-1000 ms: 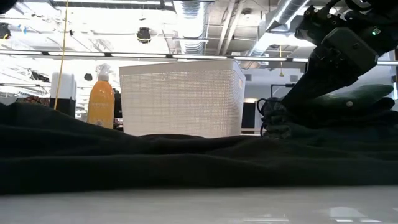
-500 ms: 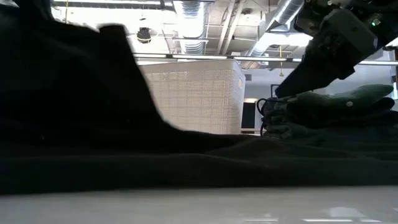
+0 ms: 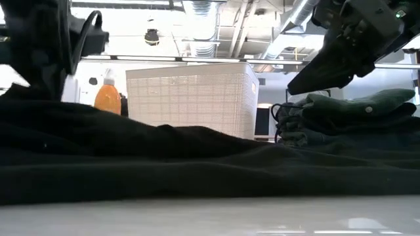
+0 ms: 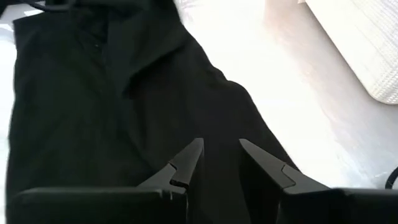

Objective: Fold laundry
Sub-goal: Fold the black shirt

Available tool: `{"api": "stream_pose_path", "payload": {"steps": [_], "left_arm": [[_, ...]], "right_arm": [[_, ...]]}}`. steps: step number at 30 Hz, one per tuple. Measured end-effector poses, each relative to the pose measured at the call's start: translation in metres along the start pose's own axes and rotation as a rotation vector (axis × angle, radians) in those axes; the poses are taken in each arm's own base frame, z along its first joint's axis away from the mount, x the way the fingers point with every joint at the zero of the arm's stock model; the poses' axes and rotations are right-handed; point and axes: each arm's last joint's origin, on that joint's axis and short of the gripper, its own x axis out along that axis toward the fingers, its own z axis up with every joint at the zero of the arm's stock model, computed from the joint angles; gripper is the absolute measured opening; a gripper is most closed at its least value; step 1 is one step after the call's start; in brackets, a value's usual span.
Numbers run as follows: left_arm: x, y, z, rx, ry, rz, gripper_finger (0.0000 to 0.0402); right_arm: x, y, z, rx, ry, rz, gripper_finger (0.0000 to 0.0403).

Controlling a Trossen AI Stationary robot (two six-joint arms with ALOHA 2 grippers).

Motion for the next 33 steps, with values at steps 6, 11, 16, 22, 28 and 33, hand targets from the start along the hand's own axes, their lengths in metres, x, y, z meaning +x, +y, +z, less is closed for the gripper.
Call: {"api": "stream_pose_path", "payload": {"steps": [6,11,16,22,28,33], "left_arm": [[0.011,0.000,-0.003,0.005,0.044,-0.009,0.0020],[0.000,0.004,-0.001,-0.002,0.041,-0.008,0.0066],[-0.019,0.016,-0.005,-0.064,0.071,0.054,0.0106],[-0.047,0.008,-0.012,-0.086,-0.155,-0.163,0.0127],[-0.086,-0.003,-0.036,-0.179,-0.503,-0.342,0.0127],[-0.080,-0.028,-0.051,-0.330,-0.645,-0.539,0.0127]], "right_arm": [[-0.005,0.007,-0.003,-0.008,0.010,0.057,0.0122],[-0.008,0.010,-0.004,-0.015,0.010,0.073,0.0122],[-0.009,0.011,-0.004,-0.021,0.037,0.123,0.0122],[-0.017,0.028,0.006,-0.009,0.093,0.313,0.0122],[-0.012,0.049,0.000,-0.044,0.113,0.328,0.0122],[0.018,0.057,-0.018,-0.079,0.170,0.217,0.0122]]}}
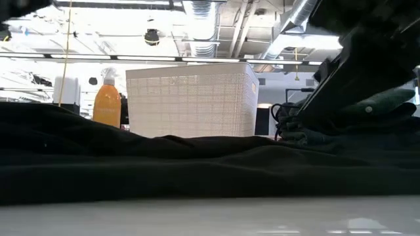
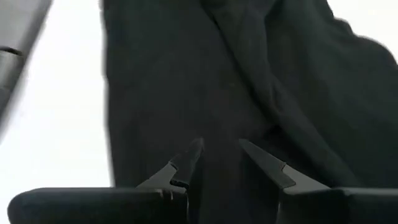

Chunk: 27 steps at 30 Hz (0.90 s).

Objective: Fold laundry
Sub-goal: Fold the black shirt

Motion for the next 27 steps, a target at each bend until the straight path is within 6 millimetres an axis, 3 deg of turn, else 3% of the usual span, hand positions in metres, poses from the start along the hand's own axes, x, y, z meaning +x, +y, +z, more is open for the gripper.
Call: {"api": "stream_pose_path", "payload": {"steps": [5,8,17,27], "left_arm": [[0.034,-0.009,-0.037,-0.098,0.076,-0.186,0.0127],[0.043,-0.006,-0.050,-0.191,0.155,-0.224,0.0127],[0.033,-0.019,-0.076,-0.307,0.335,-0.277,0.0127],[0.050,-0.010,-0.101,-0.375,0.360,-0.245,0.0127]], "right_arm": [[0.013,-0.003,0.001,0.003,0.015,-0.028,0.0122],[0.014,-0.006,0.005,0.018,0.015,-0.020,0.0122],[0.010,-0.011,0.014,0.041,-0.006,-0.016,0.0122],[0.011,-0.013,0.015,0.046,-0.008,-0.021,0.0122]]}}
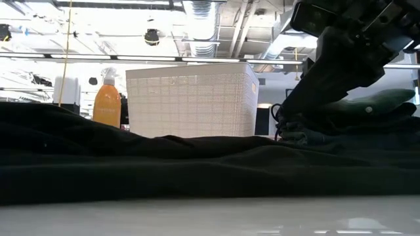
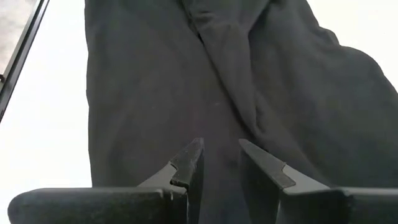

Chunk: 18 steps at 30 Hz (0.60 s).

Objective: Fold laundry
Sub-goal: Fold the black shirt

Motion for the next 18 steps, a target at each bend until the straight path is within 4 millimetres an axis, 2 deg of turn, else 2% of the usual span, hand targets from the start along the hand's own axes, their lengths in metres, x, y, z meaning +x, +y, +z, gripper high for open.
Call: {"api": "stream_pose_path", "payload": {"steps": [8,10,14,18], "left_arm": [[0.008,0.011,-0.003,-0.014,0.015,0.008,0.0117],[0.008,0.011,-0.003,-0.004,0.018,0.005,0.0093],[0.008,0.011,-0.003,0.019,0.019,0.005,0.0016],[0.007,0.010,-0.003,0.044,0.021,0.013,0.0002]], "right_arm": [[0.000,0.000,-0.001,-0.003,0.004,0.000,0.0122],[0.000,0.000,-0.002,-0.005,0.029,0.014,0.0122],[-0.002,-0.002,-0.011,0.017,0.114,-0.012,0.0122],[-0.006,-0.007,-0.024,0.024,0.219,-0.084,0.0122]]}}
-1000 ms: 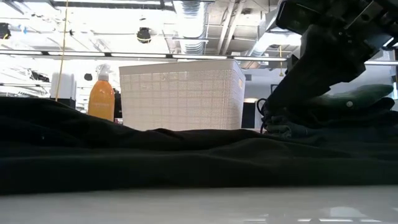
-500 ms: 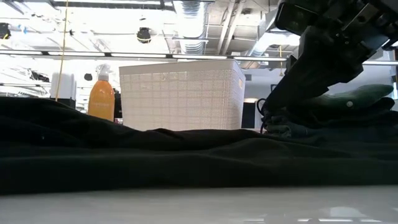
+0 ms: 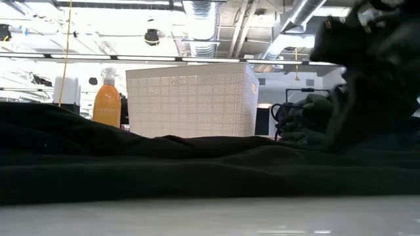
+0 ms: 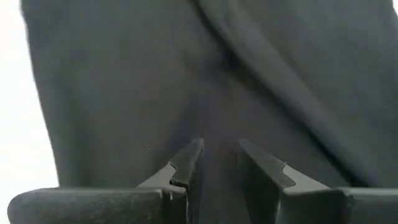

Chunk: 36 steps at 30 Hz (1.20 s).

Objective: Fold laundry
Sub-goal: Fold the black shirt

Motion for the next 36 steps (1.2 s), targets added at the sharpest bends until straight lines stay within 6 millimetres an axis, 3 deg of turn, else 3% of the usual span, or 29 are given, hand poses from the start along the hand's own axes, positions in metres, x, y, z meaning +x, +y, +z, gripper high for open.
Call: {"api": "stream_pose_path", "payload": {"steps": [9,15,22,29,36], "left_arm": [[-0.023,-0.008,-0.008,-0.041,0.073,0.175,0.0000],[-0.026,-0.008,-0.021,-0.130,0.116,0.210,0.0000],[-0.025,-0.012,-0.022,-0.165,0.026,0.175,0.0000],[-0.013,-0.016,-0.021,-0.185,-0.026,0.025,0.0001],[-0.013,-0.016,-0.024,-0.178,0.078,0.028,0.0052]], "right_arm": [[-0.012,-0.015,-0.031,0.054,0.226,-0.231,0.0122],[-0.017,-0.018,-0.039,0.080,0.301,-0.274,0.0122],[-0.026,-0.018,-0.033,0.087,0.282,-0.241,0.0122],[-0.064,-0.013,-0.016,0.118,0.169,-0.117,0.0122],[-0.083,-0.013,-0.012,0.122,0.100,-0.069,0.0122]]}}
